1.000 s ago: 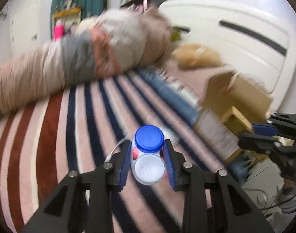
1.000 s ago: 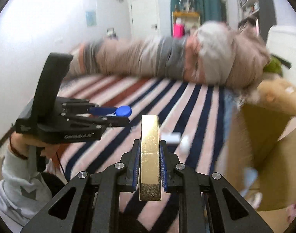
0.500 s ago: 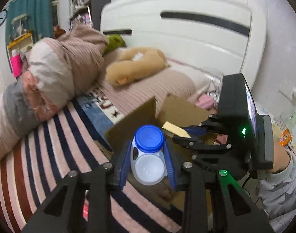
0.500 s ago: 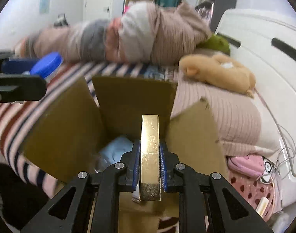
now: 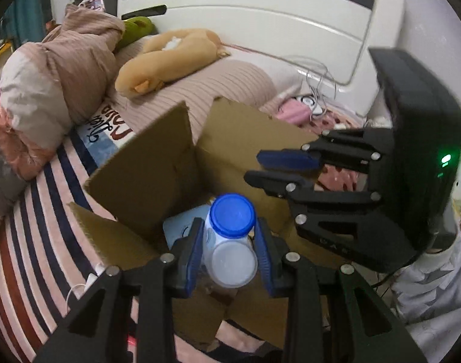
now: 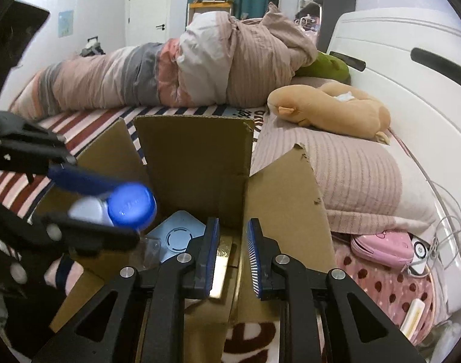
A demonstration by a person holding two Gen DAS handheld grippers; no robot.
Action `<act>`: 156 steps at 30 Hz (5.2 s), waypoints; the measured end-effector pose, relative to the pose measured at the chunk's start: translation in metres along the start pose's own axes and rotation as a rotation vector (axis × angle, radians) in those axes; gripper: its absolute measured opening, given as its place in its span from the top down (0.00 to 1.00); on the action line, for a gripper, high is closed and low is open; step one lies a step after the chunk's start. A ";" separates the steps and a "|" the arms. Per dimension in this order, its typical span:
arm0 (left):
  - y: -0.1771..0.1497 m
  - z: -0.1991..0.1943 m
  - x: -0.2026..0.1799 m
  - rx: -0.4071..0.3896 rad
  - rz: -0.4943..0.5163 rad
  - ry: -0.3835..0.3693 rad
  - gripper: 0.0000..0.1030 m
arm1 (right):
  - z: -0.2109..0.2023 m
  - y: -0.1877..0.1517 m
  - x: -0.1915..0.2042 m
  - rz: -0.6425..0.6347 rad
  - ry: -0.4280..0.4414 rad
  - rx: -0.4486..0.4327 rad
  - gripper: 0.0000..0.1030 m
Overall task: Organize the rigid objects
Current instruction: 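Place the lens case and gold tube into the box, opening both grippers, then grasp the pink spray bottle with the right gripper, then lower the pink spray bottle into the box and open the right gripper, then grasp the white adapter with the left gripper while the right grasps the pump bottle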
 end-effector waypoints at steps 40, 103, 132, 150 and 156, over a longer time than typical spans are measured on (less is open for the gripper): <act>-0.217 -0.002 0.265 -0.209 -0.680 -0.002 0.30 | 0.164 0.011 0.263 -0.128 0.386 0.272 0.71; 0.030 -0.021 0.029 -0.153 -0.188 -0.050 0.45 | -0.011 -0.006 0.028 0.159 0.235 -0.065 0.68; -0.177 -0.063 0.239 -0.241 -0.504 0.236 0.23 | 0.033 0.045 0.245 -0.106 0.365 0.028 0.57; -0.181 0.041 0.258 -0.172 -0.566 0.061 0.24 | 0.180 0.025 0.195 0.005 0.116 0.131 0.81; -0.159 0.080 0.239 -0.139 -0.474 0.017 0.36 | 0.164 0.008 0.201 -0.040 0.113 0.127 0.81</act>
Point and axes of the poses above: each gripper's, at about its wrist camera, not at the fingertips, and z roughly the way its jaws point, x to its left, y to its top, the point moved 10 cm from there along z, roughly the way its jaws point, and after that the axes turned 8 degrees about x, right-handed, at the moved point
